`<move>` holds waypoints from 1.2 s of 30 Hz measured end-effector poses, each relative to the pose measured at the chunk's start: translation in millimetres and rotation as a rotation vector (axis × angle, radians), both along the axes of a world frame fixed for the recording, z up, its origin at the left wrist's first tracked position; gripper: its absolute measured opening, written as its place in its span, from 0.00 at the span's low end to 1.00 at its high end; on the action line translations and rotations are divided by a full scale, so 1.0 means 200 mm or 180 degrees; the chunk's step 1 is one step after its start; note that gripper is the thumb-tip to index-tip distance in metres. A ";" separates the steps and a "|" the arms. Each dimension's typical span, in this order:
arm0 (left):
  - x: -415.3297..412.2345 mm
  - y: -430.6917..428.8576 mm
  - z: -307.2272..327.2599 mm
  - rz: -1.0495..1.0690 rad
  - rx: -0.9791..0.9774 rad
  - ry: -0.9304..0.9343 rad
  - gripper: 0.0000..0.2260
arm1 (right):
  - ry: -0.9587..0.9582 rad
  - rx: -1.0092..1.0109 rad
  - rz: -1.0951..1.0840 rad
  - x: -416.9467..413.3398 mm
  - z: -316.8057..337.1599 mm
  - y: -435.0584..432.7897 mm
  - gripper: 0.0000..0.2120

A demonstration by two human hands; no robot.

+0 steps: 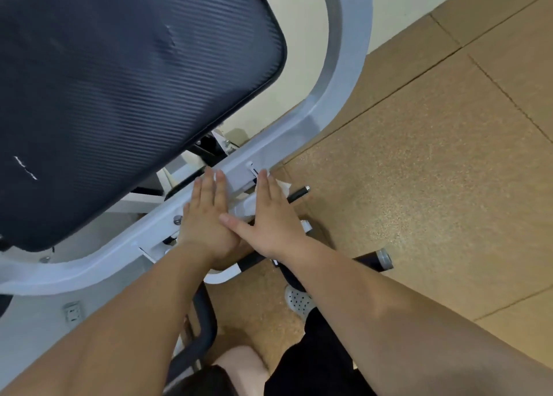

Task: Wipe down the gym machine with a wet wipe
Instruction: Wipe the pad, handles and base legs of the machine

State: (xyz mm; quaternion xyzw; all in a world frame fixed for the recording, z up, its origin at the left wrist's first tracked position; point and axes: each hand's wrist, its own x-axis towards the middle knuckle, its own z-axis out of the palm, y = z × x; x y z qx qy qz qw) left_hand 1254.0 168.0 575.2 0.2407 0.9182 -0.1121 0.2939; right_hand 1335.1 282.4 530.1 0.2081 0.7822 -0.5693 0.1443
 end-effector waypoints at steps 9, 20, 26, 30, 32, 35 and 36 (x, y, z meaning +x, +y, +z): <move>0.00 0.01 0.01 0.0090 -0.0095 -0.0030 0.43 | -0.0380 -0.0715 -0.0501 0.07 -0.07 0.04 0.58; 0.00 0.03 0.03 0.0235 -0.0106 -0.0059 0.47 | -0.0401 -0.0704 -0.0305 0.14 -0.09 0.05 0.59; -0.02 0.00 0.01 0.0191 -0.0131 -0.0064 0.48 | -0.0079 -0.0786 -0.0381 -0.01 -0.05 0.12 0.55; -0.07 0.00 0.08 0.0049 -0.0162 -0.0254 0.46 | 0.0234 -0.0114 0.0341 0.15 0.02 0.11 0.54; -0.09 0.00 0.16 -0.0108 -0.0211 -0.0273 0.44 | 0.0440 0.0244 0.0699 0.21 0.05 0.10 0.52; -0.01 -0.06 0.25 -0.0165 -0.0282 0.0018 0.40 | 0.0731 0.0753 0.1200 0.23 0.13 0.05 0.51; 0.04 -0.11 0.26 -0.0021 -0.0202 0.0059 0.39 | 0.0805 0.0849 0.1306 0.22 0.17 0.03 0.50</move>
